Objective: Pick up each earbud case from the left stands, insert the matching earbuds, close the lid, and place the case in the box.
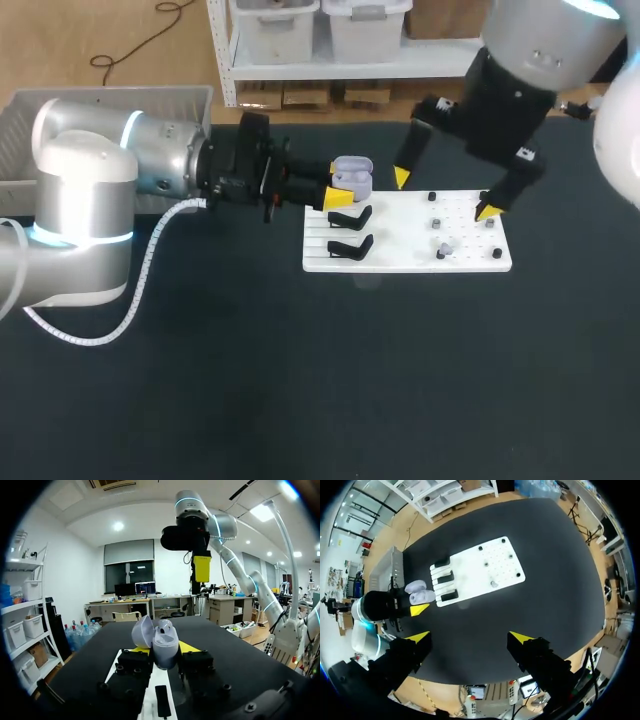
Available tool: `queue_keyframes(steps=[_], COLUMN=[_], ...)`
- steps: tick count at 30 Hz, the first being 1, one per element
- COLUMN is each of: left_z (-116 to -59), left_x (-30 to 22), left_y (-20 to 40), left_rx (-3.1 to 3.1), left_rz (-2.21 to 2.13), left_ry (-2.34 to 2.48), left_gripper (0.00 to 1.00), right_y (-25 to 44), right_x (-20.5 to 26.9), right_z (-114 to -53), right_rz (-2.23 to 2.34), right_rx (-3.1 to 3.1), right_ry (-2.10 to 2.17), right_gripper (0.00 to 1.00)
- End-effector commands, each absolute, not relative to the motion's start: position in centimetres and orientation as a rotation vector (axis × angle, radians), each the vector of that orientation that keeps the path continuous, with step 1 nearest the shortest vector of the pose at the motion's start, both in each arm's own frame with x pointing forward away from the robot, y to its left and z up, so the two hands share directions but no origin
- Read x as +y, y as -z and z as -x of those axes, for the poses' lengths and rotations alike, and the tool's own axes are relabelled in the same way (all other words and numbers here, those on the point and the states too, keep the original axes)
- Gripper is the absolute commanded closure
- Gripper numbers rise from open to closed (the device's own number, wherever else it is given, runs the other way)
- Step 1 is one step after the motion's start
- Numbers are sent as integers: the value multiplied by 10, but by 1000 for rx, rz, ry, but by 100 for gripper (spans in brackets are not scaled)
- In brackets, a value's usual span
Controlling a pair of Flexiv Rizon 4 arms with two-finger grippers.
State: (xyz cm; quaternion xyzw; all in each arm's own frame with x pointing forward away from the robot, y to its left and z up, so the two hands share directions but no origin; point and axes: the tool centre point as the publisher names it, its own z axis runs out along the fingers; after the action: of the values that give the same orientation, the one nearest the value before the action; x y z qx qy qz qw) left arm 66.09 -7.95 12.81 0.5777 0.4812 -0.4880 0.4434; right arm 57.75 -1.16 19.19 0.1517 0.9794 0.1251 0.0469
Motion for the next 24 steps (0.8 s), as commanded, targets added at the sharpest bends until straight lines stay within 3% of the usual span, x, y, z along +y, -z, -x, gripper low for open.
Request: queue_keyframes(steps=[1,24], left_z=[-660,-660], left_x=[-79,-79], left_y=[-128,-128], left_rx=[1195,1195], left_rz=[-1433,-1433], left_ry=[1208,1208], left_gripper=[100,100], right_y=[-172,-83], right_x=[-14,-42], right_z=[-572,-594], right_rz=[-429,-467], right_rx=[2932,2900], right_ry=[-217,-220], right_gripper=[0,0])
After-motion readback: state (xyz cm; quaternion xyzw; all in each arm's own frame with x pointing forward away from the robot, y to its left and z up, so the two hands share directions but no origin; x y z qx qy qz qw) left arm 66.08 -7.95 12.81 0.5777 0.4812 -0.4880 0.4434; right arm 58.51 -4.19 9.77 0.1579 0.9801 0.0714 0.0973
